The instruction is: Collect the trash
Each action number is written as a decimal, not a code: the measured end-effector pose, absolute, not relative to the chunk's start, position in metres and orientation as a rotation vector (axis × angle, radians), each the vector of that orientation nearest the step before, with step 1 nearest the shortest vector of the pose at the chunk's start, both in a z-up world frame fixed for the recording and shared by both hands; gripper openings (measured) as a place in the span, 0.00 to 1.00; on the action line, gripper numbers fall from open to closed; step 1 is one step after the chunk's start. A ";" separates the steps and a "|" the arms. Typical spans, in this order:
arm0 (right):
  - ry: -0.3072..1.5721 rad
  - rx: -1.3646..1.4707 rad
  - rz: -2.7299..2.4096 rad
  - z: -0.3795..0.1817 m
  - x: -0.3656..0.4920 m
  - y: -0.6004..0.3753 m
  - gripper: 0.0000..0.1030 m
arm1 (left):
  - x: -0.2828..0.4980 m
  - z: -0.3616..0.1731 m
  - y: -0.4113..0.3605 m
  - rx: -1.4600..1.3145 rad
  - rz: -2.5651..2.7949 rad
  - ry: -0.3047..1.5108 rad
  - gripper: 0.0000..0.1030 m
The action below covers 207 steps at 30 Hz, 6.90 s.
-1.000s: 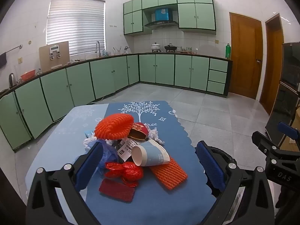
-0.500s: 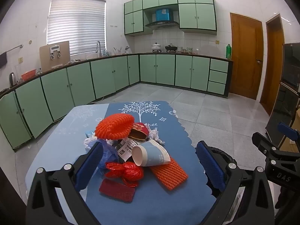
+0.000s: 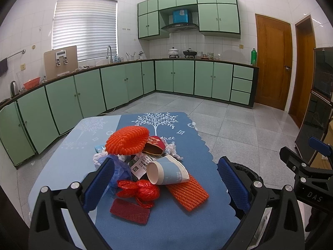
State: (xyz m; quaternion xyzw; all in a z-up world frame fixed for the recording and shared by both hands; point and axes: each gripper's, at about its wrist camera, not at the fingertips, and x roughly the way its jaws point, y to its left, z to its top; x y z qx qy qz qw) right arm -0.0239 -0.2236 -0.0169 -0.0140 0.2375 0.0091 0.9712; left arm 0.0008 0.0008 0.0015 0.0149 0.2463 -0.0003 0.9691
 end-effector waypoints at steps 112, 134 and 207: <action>0.737 -0.039 0.438 -0.121 0.097 -0.063 0.69 | 0.051 -0.089 0.165 -0.031 0.288 0.621 0.94; 0.656 -0.017 0.340 -0.084 0.137 -0.103 0.68 | 0.106 -0.051 0.113 -0.022 0.136 0.539 0.91; 0.721 0.128 -0.167 -0.146 0.124 -0.377 0.84 | 0.182 -0.096 -0.126 0.082 -0.410 0.713 0.60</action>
